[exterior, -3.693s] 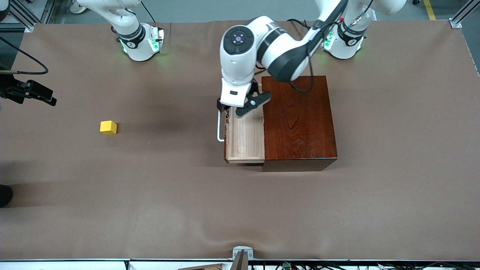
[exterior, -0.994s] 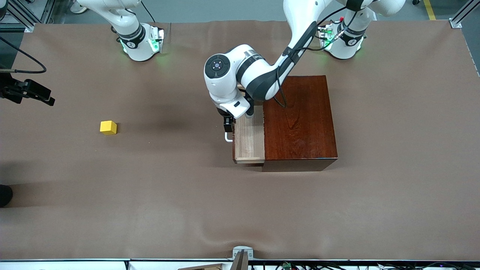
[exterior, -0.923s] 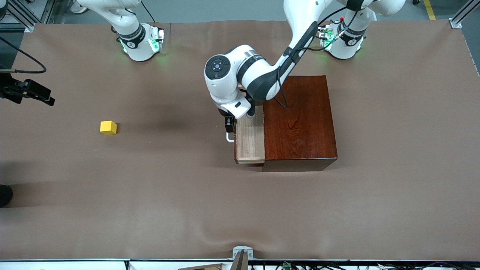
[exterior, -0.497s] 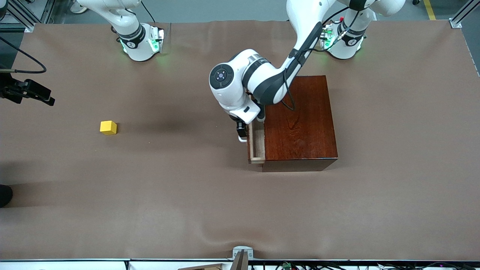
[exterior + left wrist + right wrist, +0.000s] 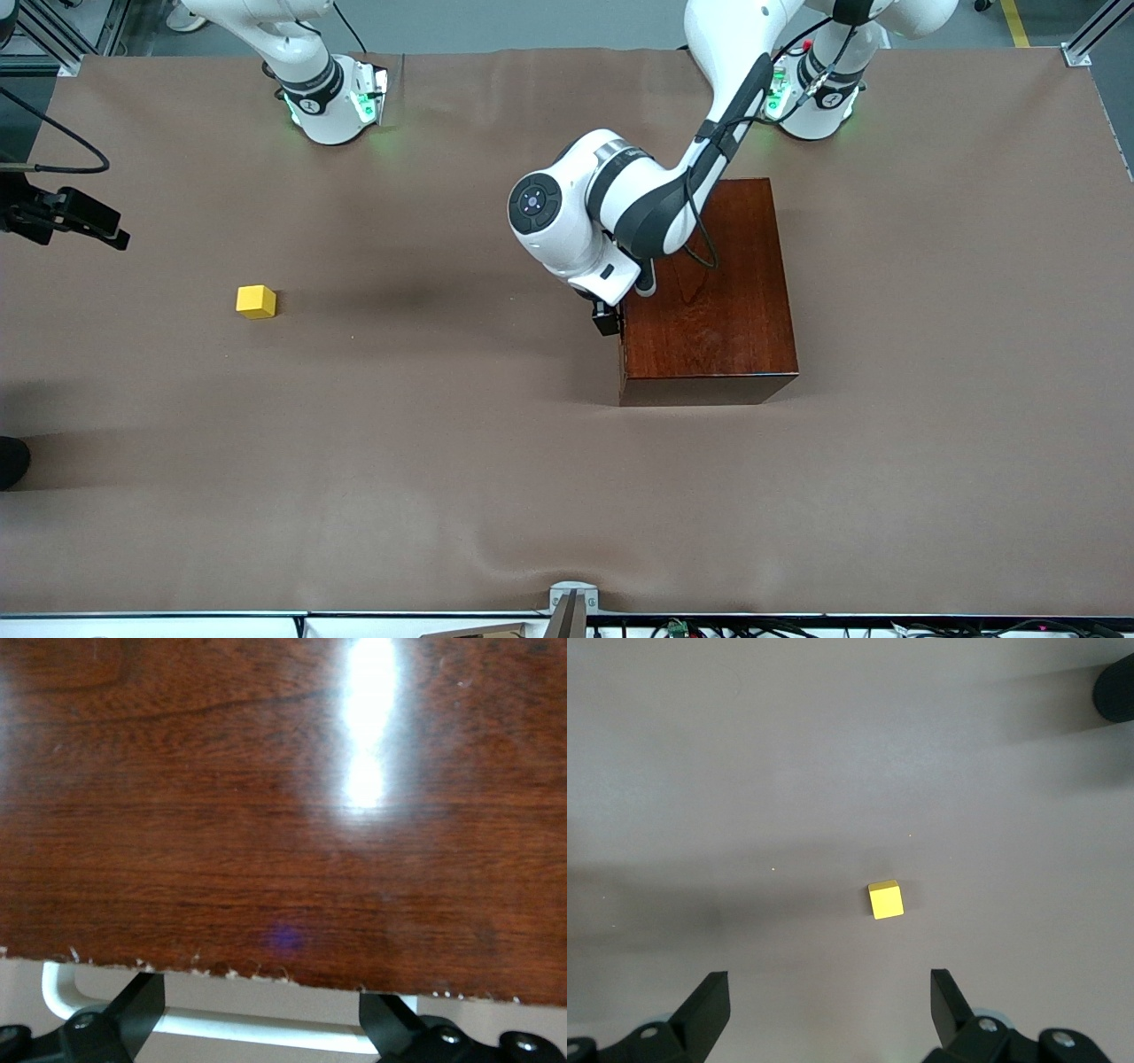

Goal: Open drawer, take yellow block, close drawer
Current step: 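Push the drawer shut into the box with the left gripper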

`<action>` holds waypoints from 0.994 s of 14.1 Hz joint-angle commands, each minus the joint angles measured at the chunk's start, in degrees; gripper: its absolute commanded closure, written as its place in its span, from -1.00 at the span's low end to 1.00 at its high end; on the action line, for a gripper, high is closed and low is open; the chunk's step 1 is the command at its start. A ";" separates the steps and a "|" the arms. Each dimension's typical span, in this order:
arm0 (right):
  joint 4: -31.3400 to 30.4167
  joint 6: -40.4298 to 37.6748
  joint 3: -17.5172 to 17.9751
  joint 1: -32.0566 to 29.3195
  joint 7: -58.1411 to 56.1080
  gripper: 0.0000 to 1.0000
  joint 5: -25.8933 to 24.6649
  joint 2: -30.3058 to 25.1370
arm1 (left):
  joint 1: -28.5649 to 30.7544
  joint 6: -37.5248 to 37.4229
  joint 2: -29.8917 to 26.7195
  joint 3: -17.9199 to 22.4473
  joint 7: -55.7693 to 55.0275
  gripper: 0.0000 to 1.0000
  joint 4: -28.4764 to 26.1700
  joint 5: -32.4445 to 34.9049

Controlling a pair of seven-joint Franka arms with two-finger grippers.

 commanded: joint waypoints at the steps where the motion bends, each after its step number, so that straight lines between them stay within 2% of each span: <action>1: -0.10 0.00 -0.18 0.38 0.77 -1.00 0.00 -0.57 | 0.29 -3.42 -0.68 0.99 0.41 -1.00 -0.82 2.86; 6: -0.10 0.00 -0.18 0.38 0.77 -1.00 -0.08 -0.48 | -0.33 -2.81 -0.94 0.73 0.50 -1.00 0.06 4.17; 8: -0.10 0.00 -0.18 0.38 0.77 -1.00 -0.08 -0.57 | -0.24 -2.80 -1.90 0.55 1.63 -1.00 2.86 4.17; 14: -0.10 0.00 -0.18 0.38 0.68 -1.00 -0.08 -0.48 | 1.60 0.62 -10.96 0.46 4.45 -1.00 3.49 3.47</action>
